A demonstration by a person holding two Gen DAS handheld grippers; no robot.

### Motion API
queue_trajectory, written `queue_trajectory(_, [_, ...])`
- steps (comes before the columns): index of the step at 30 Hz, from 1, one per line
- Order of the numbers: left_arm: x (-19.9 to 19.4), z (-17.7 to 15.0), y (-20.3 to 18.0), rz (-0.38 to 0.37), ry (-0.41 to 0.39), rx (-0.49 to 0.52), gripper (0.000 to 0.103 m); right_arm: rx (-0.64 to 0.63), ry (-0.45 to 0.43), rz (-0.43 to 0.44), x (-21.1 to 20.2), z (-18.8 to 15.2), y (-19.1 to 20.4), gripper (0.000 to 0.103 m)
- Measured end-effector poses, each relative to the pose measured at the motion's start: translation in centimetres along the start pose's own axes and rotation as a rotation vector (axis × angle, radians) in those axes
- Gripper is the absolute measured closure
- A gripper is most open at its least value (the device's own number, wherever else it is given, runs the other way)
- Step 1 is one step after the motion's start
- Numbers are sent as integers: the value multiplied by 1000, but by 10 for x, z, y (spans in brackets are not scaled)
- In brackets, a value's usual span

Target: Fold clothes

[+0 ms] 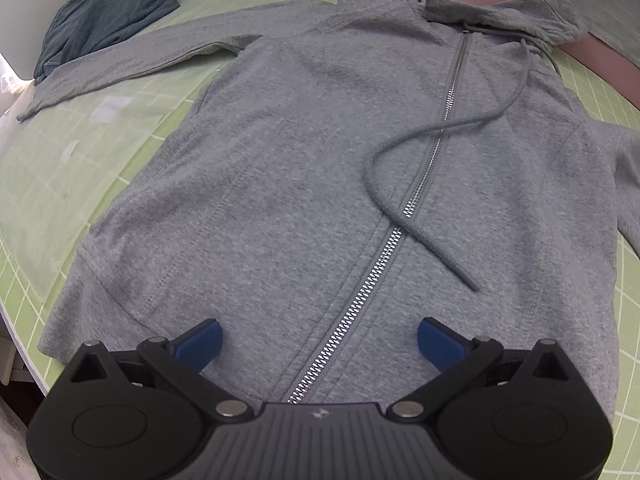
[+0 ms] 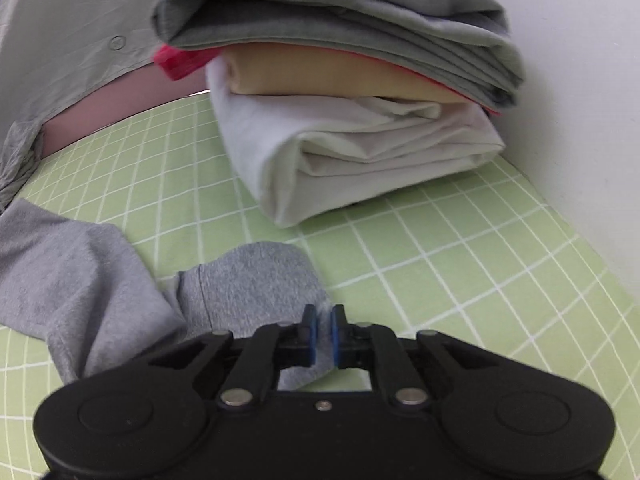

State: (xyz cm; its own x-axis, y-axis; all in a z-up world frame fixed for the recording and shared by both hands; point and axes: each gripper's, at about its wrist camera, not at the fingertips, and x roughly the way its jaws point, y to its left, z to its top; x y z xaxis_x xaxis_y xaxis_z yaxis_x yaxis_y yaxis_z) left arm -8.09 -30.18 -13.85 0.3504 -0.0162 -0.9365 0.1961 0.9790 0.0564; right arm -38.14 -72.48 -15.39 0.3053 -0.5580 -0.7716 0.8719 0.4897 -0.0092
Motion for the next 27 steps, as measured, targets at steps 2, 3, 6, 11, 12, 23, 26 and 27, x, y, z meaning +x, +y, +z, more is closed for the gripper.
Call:
queue_trajectory(2, [1,0,1,-5,4,-7,0,39,4,-47,-3,-5,-19,96])
queue_trajectory(3, [1,0,1,-6,5,-8,0,59,8,-71,-4,-9,-29,96])
queue_trajectory(6, [1,1,1,-7,9,-10,0,109,15,-148,-11,-21,-56,96])
queue_trajectory(11, [0,0,3,-13,8,-20,0,132,25,-222,-18,-38,-73,96])
queue_trajectory(12, [0,0,3,-15,7,-24,0,136,24,-226,-20,-41,-75,96])
queue_trajectory(23, [-1,-5,5,-21,-29,-36,0,111,48,-281,-18,-43,-70,93])
queue_trajectory(26, [-2,-7,5,-22,-42,-37,0,100,42,-291,-24,-40,-63,53])
queue_trajectory(27, [-2,-7,5,-22,-42,-35,0,106,27,-284,-28,-39,-60,47])
